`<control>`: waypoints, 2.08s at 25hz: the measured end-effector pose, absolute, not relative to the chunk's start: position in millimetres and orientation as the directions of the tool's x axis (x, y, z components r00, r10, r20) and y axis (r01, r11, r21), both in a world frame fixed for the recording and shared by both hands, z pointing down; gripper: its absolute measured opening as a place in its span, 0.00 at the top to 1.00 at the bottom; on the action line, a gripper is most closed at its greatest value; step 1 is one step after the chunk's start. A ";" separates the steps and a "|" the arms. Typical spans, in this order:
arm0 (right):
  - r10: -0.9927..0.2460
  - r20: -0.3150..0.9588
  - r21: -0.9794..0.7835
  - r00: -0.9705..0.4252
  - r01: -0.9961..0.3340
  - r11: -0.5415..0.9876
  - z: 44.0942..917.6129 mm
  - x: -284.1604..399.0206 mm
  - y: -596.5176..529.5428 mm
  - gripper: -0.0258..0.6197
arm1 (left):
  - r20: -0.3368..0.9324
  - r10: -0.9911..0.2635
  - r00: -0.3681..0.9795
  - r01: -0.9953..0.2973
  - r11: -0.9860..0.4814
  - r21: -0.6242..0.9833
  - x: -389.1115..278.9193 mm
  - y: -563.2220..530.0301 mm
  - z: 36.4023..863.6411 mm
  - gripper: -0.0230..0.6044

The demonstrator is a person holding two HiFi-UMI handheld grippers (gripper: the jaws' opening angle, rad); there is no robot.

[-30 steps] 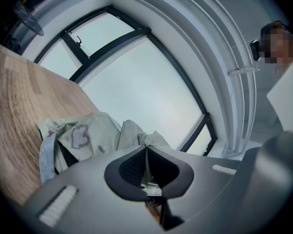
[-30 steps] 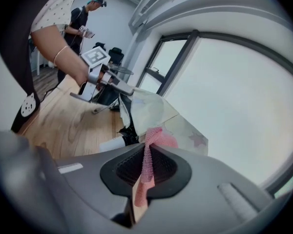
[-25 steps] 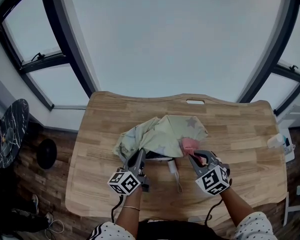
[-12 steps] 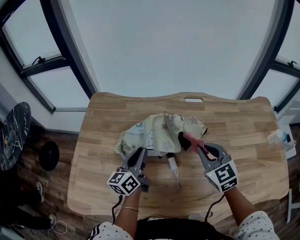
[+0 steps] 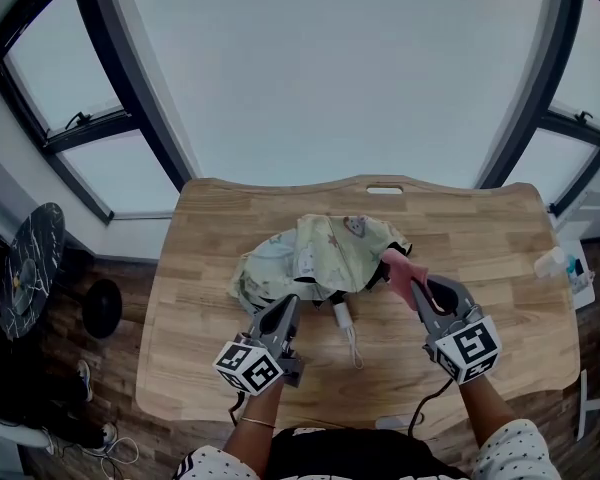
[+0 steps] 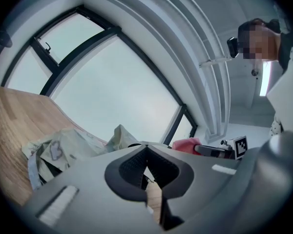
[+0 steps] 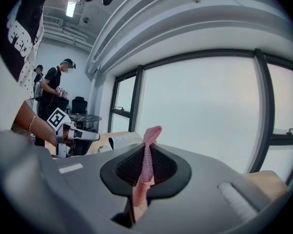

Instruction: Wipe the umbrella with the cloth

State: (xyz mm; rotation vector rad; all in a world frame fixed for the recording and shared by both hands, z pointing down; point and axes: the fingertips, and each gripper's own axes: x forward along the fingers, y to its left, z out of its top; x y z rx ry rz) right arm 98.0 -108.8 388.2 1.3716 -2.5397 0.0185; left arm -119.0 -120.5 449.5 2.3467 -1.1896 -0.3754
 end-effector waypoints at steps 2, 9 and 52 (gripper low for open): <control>-0.823 0.202 0.093 -0.530 -0.827 0.555 380.3 100.2 -104.7 0.92 | -0.029 -0.801 0.598 -0.682 -0.528 0.506 -111.7 -115.4 440.8 0.97; -0.819 0.175 0.073 -0.547 -0.822 0.564 360.0 111.3 -87.8 0.92 | -0.041 -0.752 0.658 -0.671 -0.610 0.422 -72.3 -96.1 403.4 0.97; -0.759 0.153 0.003 -0.633 -0.768 0.641 286.9 133.0 -7.1 0.92 | -0.037 -0.570 0.821 -0.561 -0.817 0.131 14.3 -16.7 324.3 0.97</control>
